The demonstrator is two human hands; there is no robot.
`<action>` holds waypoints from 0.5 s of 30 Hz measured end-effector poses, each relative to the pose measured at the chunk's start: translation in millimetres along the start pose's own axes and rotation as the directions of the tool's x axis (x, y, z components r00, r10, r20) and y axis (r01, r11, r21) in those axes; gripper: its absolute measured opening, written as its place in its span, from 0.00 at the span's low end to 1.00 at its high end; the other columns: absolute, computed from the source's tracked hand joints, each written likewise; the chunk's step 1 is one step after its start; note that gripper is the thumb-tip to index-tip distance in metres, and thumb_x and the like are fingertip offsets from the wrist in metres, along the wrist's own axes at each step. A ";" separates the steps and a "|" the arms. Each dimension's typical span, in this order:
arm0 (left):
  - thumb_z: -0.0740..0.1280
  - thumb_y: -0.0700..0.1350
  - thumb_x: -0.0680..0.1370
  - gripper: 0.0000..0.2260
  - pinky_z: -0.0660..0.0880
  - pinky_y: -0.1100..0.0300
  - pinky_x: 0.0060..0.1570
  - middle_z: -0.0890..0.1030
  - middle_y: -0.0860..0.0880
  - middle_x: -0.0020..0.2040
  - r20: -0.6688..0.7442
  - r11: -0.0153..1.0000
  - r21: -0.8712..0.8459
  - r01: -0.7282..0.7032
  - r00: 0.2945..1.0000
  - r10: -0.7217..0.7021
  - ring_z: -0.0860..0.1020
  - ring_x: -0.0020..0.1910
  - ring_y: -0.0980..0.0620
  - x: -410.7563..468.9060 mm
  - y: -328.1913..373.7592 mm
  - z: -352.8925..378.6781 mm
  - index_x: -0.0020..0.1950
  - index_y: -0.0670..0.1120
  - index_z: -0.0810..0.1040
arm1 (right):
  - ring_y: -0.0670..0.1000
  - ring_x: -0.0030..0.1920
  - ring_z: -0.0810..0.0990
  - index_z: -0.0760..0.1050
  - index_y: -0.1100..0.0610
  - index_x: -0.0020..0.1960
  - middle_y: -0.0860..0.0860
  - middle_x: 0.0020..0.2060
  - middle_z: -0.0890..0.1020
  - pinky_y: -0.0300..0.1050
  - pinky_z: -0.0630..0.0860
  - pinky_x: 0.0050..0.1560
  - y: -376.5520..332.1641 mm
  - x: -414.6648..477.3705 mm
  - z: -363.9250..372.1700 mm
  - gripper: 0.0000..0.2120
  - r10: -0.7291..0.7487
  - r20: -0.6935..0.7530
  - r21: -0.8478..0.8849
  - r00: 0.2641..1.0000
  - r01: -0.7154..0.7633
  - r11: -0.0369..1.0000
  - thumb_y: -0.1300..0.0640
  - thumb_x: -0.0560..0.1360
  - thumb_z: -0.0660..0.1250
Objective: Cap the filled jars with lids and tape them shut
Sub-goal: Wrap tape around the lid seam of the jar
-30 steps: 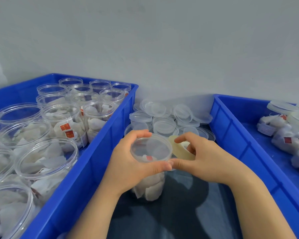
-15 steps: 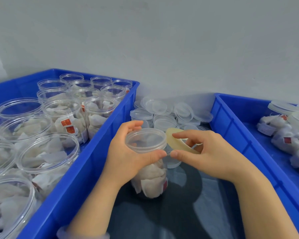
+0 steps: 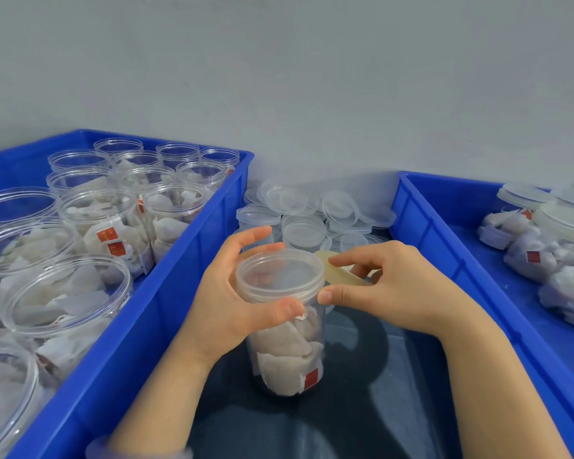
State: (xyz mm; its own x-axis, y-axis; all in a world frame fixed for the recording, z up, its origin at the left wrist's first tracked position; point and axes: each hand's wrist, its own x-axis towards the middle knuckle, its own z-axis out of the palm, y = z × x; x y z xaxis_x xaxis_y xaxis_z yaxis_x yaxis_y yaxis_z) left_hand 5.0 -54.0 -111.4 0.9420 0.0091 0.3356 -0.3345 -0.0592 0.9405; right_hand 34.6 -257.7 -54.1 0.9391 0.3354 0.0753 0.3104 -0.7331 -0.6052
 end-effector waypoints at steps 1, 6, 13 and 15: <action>0.78 0.51 0.53 0.41 0.77 0.64 0.53 0.81 0.57 0.58 0.019 1.000 -0.014 0.017 1.000 -0.017 0.79 0.58 0.57 -0.4 -0.9 0.4 0.65 0.55 0.70 | 0.32 0.40 0.74 0.78 0.42 0.58 0.38 0.40 0.78 0.30 0.67 0.38 -0.7 -0.2 0.6 0.46 0.004 -0.012 -0.007 1.000 -0.004 1.000 0.22 0.45 0.62; 0.77 0.54 0.51 0.41 0.78 0.62 0.49 0.81 0.58 0.54 -0.018 0.994 -0.065 0.089 0.996 -0.090 0.80 0.55 0.60 -0.3 -4.5 4.5 0.64 0.58 0.71 | 0.35 0.43 0.74 0.76 0.43 0.61 0.39 0.44 0.78 0.30 0.67 0.39 -7.8 0.8 6.3 0.48 0.007 -0.042 -0.026 0.999 -0.008 1.000 0.22 0.45 0.61; 0.76 0.55 0.50 0.36 0.78 0.63 0.46 0.80 0.56 0.52 -0.068 0.997 -0.001 0.075 0.995 -0.075 0.80 0.51 0.60 0.4 -1.5 4.3 0.57 0.54 0.74 | 0.39 0.43 0.77 0.75 0.38 0.58 0.41 0.44 0.78 0.38 0.74 0.43 -3.8 -2.0 -0.9 0.37 0.035 0.052 0.012 0.998 -0.036 0.999 0.27 0.51 0.68; 0.77 0.54 0.50 0.36 0.78 0.64 0.46 0.81 0.57 0.52 -0.052 0.998 0.014 0.057 0.997 -0.057 0.80 0.51 0.60 0.2 0.8 2.4 0.58 0.55 0.74 | 0.43 0.43 0.80 0.75 0.37 0.56 0.43 0.45 0.80 0.47 0.77 0.51 -0.7 -3.4 -5.1 0.28 0.021 0.096 0.054 0.995 -0.026 0.998 0.34 0.57 0.71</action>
State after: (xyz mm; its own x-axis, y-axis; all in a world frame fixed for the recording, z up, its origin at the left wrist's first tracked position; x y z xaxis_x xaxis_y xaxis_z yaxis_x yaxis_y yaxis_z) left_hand 5.0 -56.5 -110.8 0.9567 0.0640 0.2840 -0.2794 -0.0724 0.9574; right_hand 31.9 -261.4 -49.9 0.9266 0.3758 -0.0140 0.2776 -0.7087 -0.6486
